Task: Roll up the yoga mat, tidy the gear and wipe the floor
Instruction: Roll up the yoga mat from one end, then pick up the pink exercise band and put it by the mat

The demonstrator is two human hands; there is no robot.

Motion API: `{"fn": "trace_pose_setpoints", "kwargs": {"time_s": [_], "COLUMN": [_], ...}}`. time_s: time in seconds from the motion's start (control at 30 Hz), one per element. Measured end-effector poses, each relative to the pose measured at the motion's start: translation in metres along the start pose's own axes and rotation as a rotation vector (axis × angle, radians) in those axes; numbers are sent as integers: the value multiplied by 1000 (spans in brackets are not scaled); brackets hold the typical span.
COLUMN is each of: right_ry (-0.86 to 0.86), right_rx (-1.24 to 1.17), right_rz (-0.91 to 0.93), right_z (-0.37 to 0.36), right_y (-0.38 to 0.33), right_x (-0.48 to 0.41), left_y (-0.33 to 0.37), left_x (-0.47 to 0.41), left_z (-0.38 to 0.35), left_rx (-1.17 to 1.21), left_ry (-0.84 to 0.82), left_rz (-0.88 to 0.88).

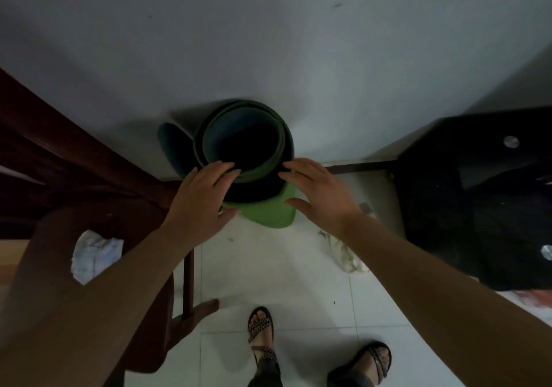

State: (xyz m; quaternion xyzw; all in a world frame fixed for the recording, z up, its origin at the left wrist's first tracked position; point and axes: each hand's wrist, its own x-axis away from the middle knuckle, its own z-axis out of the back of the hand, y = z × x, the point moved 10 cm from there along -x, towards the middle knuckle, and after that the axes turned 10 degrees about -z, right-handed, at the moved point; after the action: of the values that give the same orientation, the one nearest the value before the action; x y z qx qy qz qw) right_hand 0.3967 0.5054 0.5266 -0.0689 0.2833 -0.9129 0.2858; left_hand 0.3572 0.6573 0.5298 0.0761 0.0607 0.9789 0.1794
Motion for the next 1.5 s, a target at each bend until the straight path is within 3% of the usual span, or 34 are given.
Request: {"fn": "trace_pose_setpoints", "kwargs": {"time_s": [0.2, 0.67, 1.17, 1.5], "right_ry": [-163, -256, -197, -13], "right_rx": [-122, -277, -353, -406], "right_rz": [-340, -671, -927, -1255], "right_z": [11, 53, 66, 76], "right_y": [45, 148, 218, 251], "right_x": [50, 212, 334, 408], "left_y": [55, 215, 354, 427], "left_x": [4, -31, -83, -115], "left_z": [8, -31, -69, -103], "left_rx": [73, 238, 363, 329], "left_ry": [-2, -132, -314, -441], "left_rz": [12, -77, -236, -537]}}
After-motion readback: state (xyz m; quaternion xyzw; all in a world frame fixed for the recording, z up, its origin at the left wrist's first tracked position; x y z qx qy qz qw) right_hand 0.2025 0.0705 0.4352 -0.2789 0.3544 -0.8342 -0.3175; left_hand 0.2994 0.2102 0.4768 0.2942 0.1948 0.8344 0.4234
